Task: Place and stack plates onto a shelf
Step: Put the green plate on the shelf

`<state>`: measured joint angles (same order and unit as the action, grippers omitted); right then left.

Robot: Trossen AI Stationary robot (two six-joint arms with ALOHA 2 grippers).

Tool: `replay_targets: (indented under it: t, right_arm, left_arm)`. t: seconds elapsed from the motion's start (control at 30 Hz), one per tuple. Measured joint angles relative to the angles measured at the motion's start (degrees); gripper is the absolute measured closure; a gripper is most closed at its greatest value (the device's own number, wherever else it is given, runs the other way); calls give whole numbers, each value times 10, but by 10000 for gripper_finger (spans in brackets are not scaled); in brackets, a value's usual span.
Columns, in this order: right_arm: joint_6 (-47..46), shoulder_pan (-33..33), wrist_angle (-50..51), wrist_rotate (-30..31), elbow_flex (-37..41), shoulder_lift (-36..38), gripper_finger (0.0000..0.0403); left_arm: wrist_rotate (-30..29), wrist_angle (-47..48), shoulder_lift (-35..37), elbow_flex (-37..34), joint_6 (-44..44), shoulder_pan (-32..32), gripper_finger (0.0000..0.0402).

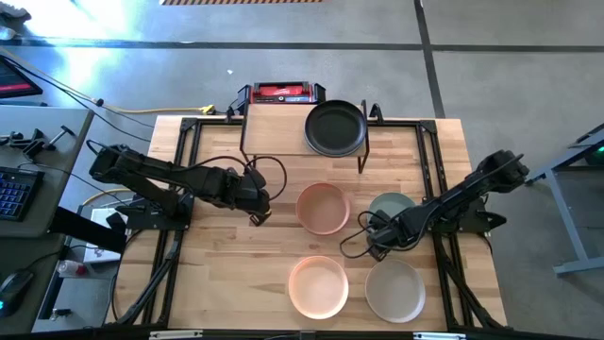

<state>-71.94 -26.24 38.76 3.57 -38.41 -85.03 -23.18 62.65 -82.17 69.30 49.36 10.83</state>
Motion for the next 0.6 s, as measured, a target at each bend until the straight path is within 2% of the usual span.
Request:
replay_targets:
  t: [0.1, 0.3, 0.47, 0.6]
  right_arm:
    - [-1, 0, 2, 0, 0, 0, 307]
    - [-9, 0, 3, -1, 0, 10, 392]
    - [-14, 0, 8, -2, 1, 26, 396]
    - [10, 0, 36, 3, -27, 30, 400]
  left_arm:
    - [0, 0, 0, 0, 0, 0, 280]
    - [0, 0, 0, 0, -12, 0, 280]
    - [0, 0, 0, 0, -19, 0, 280]
    - [0, -1, 0, 0, 0, -1, 280]
